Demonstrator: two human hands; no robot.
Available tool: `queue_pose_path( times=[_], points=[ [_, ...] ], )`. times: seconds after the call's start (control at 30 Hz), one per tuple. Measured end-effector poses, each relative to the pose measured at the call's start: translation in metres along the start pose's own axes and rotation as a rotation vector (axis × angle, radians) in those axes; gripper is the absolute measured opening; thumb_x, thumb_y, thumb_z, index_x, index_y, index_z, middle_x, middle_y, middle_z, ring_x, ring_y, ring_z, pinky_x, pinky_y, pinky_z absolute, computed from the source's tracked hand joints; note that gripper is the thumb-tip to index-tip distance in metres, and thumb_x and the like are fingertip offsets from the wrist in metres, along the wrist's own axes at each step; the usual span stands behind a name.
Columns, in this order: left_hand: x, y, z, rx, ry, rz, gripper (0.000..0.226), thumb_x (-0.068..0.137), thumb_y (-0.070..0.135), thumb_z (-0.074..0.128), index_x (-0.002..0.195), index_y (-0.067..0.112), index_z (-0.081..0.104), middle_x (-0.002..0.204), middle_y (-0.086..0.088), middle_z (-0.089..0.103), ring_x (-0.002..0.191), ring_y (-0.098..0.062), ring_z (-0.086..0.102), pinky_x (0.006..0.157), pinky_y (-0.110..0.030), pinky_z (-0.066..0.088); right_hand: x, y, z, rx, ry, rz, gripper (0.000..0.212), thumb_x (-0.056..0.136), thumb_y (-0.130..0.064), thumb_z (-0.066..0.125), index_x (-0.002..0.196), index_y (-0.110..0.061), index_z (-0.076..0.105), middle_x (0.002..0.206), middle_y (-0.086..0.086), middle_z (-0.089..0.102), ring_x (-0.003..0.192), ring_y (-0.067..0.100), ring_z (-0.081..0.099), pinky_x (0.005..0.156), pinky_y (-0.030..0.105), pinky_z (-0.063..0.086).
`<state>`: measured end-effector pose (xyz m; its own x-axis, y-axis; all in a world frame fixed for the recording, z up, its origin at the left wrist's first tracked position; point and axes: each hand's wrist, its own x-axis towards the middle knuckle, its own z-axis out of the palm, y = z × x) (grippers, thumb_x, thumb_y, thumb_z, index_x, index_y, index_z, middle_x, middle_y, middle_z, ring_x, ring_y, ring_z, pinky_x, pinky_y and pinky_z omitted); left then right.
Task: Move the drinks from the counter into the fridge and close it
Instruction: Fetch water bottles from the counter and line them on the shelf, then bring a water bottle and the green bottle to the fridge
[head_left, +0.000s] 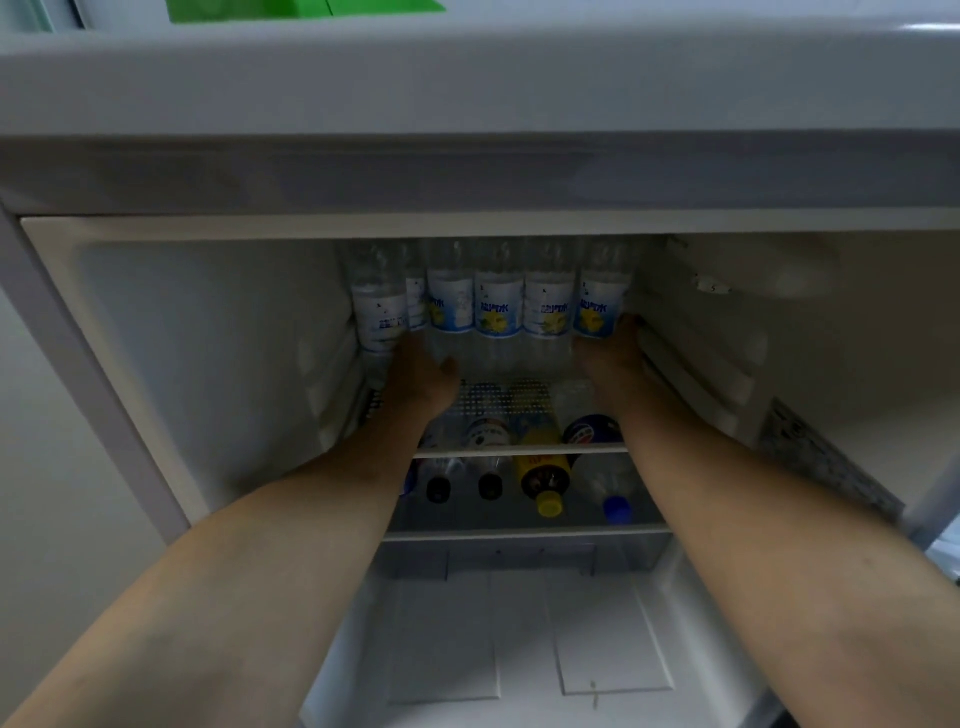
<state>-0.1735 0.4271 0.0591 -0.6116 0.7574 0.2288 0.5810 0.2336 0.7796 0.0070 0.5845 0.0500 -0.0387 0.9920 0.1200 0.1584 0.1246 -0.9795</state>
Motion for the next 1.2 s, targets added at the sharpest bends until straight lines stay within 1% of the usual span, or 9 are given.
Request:
queue_pose_path(
  times=[0.13,0.3,0.57,0.67,0.73,0.8,0.93,1.1,1.2],
  points=[
    [-0.010,-0.001,-0.001,0.008,0.014,0.046,0.055,0.096,0.024,0.059,0.145,0.007,0.040,0.145,-0.015,0.049,0.131,-0.032,0.049,0.108,-0.047,0.043,-0.008,-0.004,0.000,-0.060,0.015,0.007,0.096,0.084,-0.029,0.074,0.158,-0.019,0.014,0.155,0.012,0.036,0.139,0.031,0.040,0.110,0.047,0.043],
    [-0.034,-0.007,-0.008,0.010,0.095,0.134,0.037,0.093,0.019,0.060,0.127,0.006,0.054,0.126,-0.017,0.060,0.118,-0.035,0.056,0.098,-0.048,0.049,-0.023,-0.008,-0.003,-0.023,0.008,0.005,0.097,0.086,-0.023,0.073,0.158,-0.021,0.009,0.156,0.013,0.035,0.136,0.032,0.043,0.101,0.036,0.044],
    [-0.069,0.009,0.016,-0.166,0.210,0.325,0.038,0.090,0.013,0.066,0.124,0.000,0.055,0.125,-0.019,0.056,0.118,-0.031,0.053,0.102,-0.041,0.045,-0.068,-0.015,-0.007,-0.004,0.105,-0.045,0.067,0.090,-0.018,0.068,0.150,-0.015,0.037,0.145,0.009,0.050,0.128,0.023,0.051,0.102,0.029,0.042],
    [-0.097,0.016,0.022,-0.236,0.229,0.352,0.038,0.092,0.020,0.064,0.127,0.014,0.054,0.125,-0.007,0.057,0.117,-0.024,0.055,0.099,-0.031,0.044,-0.105,-0.013,-0.020,-0.036,0.119,-0.081,0.046,0.090,-0.019,0.064,0.135,-0.014,0.054,0.126,0.005,0.062,0.097,0.008,0.061,0.082,0.021,0.046],
    [-0.119,0.022,0.025,-0.332,0.188,0.391,0.035,0.092,0.024,0.060,0.126,0.021,0.051,0.120,0.004,0.055,0.112,-0.016,0.056,0.095,-0.030,0.050,-0.133,-0.008,-0.032,-0.047,0.128,-0.120,0.018,0.089,-0.020,0.062,0.107,-0.022,0.064,0.097,-0.005,0.068,0.073,-0.002,0.057,0.067,0.021,0.044],
    [-0.143,0.028,0.029,-0.417,0.181,0.450,0.034,0.093,0.021,0.059,0.126,0.020,0.052,0.116,0.006,0.054,0.103,-0.004,0.057,0.087,-0.013,0.048,-0.167,-0.003,-0.051,-0.034,0.132,-0.137,0.013,0.089,-0.022,0.062,0.086,-0.035,0.059,0.079,-0.016,0.060,0.069,-0.003,0.059,0.059,0.014,0.043],
    [-0.211,0.039,0.040,-0.528,0.100,0.436,0.029,0.093,0.011,0.058,0.120,0.021,0.054,0.105,0.005,0.058,0.094,0.002,0.058,0.081,-0.013,0.047,-0.246,0.017,-0.109,0.012,0.107,-0.115,0.016,0.091,-0.026,0.067,0.099,-0.037,0.061,0.090,-0.020,0.063,0.079,-0.018,0.058,0.061,-0.001,0.042],
    [-0.317,0.042,0.066,-0.592,-0.132,0.414,0.026,0.094,0.016,0.057,0.117,0.028,0.054,0.099,0.008,0.061,0.084,-0.007,0.060,0.070,-0.010,0.047,-0.356,0.059,-0.181,0.077,0.230,0.033,0.016,0.090,-0.017,0.069,0.090,-0.032,0.066,0.086,-0.004,0.069,0.080,0.012,0.066,0.075,0.030,0.057],
    [-0.381,0.040,0.083,-0.588,-0.255,0.446,0.026,0.092,0.017,0.058,0.113,0.032,0.054,0.097,0.011,0.060,0.082,-0.006,0.060,0.069,-0.008,0.047,-0.424,0.093,-0.228,0.066,0.333,0.124,0.009,0.090,-0.011,0.069,0.097,-0.017,0.068,0.085,-0.001,0.069,0.077,0.012,0.065,0.075,0.026,0.055]
  ],
)
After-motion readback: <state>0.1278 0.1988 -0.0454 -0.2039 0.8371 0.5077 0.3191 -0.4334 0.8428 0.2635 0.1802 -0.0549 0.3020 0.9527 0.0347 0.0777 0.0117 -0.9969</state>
